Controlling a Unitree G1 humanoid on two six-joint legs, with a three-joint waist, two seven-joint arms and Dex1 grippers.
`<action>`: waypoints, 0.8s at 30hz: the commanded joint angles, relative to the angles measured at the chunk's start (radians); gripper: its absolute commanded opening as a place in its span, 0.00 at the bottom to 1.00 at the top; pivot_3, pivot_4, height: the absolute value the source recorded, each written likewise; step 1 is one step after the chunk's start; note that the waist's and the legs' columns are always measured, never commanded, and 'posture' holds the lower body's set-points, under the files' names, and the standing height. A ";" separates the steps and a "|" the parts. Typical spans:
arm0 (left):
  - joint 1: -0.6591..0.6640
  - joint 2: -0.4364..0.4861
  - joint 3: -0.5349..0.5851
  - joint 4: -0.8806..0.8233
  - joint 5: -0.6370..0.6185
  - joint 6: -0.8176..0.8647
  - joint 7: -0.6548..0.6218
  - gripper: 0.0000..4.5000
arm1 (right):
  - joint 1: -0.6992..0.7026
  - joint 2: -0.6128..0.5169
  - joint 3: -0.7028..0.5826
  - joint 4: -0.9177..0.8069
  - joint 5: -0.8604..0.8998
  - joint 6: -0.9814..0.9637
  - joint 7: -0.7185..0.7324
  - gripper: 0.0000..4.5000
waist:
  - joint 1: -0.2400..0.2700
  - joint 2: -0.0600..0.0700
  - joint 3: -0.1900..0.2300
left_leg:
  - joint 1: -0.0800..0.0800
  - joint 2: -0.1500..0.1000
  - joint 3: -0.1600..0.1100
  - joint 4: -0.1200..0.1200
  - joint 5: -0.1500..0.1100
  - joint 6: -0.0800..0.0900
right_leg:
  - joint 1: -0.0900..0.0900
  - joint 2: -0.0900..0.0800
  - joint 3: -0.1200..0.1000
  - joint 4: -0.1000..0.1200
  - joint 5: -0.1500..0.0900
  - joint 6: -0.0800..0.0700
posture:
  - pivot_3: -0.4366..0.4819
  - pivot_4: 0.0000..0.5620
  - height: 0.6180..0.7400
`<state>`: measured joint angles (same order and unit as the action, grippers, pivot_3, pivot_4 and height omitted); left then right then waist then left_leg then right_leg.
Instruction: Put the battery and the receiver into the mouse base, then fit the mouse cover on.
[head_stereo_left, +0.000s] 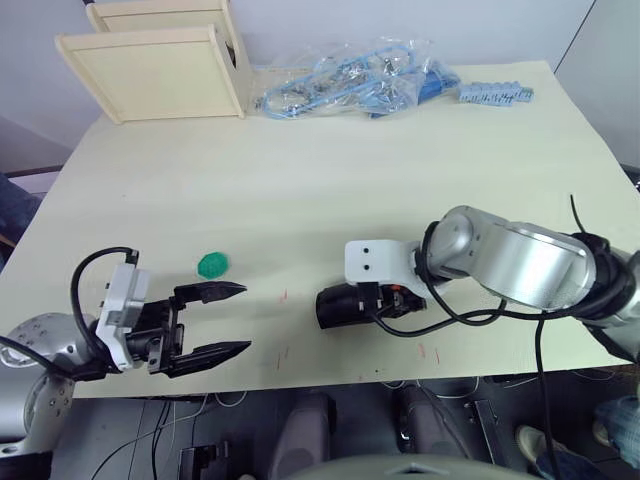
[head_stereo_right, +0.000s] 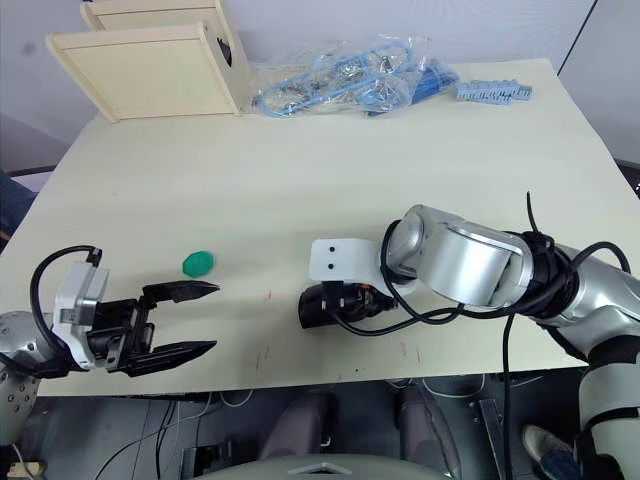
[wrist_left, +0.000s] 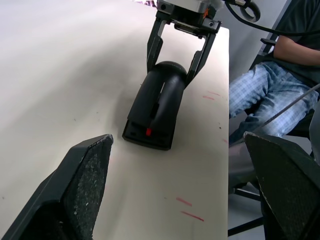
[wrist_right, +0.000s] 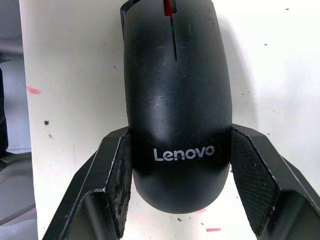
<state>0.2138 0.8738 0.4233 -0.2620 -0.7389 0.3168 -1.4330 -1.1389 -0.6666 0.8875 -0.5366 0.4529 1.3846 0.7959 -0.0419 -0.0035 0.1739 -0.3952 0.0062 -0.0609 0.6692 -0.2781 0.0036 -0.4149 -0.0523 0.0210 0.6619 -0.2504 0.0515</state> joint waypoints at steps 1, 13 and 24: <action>0.010 0.008 0.038 -0.007 -0.003 -0.016 -0.006 1.00 | -0.002 -0.003 0.003 0.001 -0.020 -0.013 0.003 0.52 | 0.000 0.000 0.000 | 0.000 0.000 0.000 0.000 0.000 0.000 | 0.000 0.000 0.000 0.000 0.000 0.000 | 0.48 0.27 1.00; 0.028 0.001 0.048 -0.017 -0.005 -0.020 0.002 1.00 | 0.012 0.016 0.025 0.029 -0.043 -0.031 0.007 0.52 | 0.000 0.000 0.000 | 0.000 0.000 0.000 0.000 0.000 0.000 | 0.000 0.000 0.000 0.000 0.000 0.000 | 0.48 0.27 1.00; 0.049 -0.005 0.058 -0.033 -0.009 -0.022 0.010 1.00 | 0.019 0.021 0.046 0.058 -0.072 -0.061 0.026 0.52 | 0.001 0.000 0.000 | 0.000 0.000 0.000 0.000 0.000 0.000 | 0.000 0.000 0.000 0.000 0.000 0.000 | 0.48 0.27 1.00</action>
<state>0.2560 0.8700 0.4447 -0.2654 -0.7385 0.3117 -1.4209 -1.1273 -0.6399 0.9259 -0.4803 0.3958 1.3245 0.8192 -0.0410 -0.0036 0.1738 -0.3951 0.0062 -0.0612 0.6693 -0.2781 0.0035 -0.4147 -0.0525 0.0208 0.6621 -0.2504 0.0515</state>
